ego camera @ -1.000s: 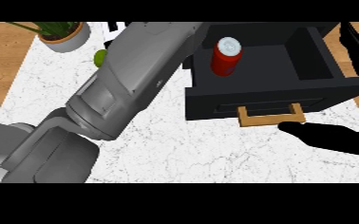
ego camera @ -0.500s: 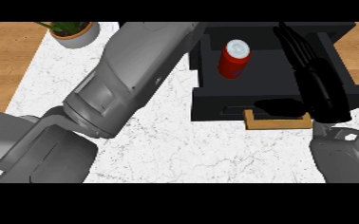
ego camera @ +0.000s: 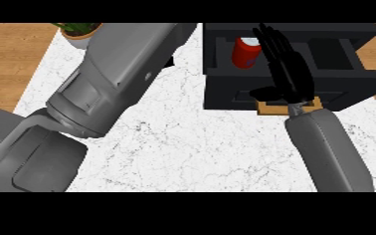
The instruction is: Pick up the can, place it into the drawer and close the drawer
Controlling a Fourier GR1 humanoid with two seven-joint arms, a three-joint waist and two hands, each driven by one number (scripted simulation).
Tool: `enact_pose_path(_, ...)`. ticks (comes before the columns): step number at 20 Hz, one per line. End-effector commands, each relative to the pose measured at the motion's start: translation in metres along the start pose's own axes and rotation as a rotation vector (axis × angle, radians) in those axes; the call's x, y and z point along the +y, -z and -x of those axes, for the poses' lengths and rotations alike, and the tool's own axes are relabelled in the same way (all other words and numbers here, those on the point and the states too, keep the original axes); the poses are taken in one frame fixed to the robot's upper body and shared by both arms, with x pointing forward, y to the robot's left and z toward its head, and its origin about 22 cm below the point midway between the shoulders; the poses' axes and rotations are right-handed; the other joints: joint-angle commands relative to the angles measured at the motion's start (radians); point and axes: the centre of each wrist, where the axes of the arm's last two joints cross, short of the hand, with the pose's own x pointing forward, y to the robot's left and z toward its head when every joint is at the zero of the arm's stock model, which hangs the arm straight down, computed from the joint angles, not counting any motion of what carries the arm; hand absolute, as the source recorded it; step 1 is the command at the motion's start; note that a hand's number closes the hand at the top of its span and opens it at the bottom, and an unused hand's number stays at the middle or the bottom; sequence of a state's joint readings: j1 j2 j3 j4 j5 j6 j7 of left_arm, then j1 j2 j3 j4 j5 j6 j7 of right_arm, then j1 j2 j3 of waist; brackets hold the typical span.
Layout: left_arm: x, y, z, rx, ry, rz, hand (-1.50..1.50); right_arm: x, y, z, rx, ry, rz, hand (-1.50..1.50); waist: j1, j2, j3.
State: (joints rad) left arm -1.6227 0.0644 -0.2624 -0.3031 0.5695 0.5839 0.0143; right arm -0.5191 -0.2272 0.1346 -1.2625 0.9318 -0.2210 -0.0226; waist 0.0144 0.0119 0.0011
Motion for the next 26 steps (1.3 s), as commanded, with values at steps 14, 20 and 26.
enact_pose_path(14, 0.049, 0.006, 0.013, 0.023, 0.007, -0.015, -1.50, 0.027, 0.086, 0.000, 0.078, -0.142, 0.197, -1.50, 0.069, -0.003, -0.001)
enact_pose_path(20, 0.073, 0.007, 0.001, 0.029, 0.018, -0.004, -1.50, 0.009, 0.101, 0.018, 0.074, -0.187, 0.237, -1.50, 0.082, 0.002, 0.000)
enact_pose_path(26, 0.075, -0.001, 0.009, 0.029, 0.012, 0.009, -1.50, -0.012, 0.129, -0.004, 0.079, -0.156, 0.253, -1.50, 0.103, 0.001, 0.000)
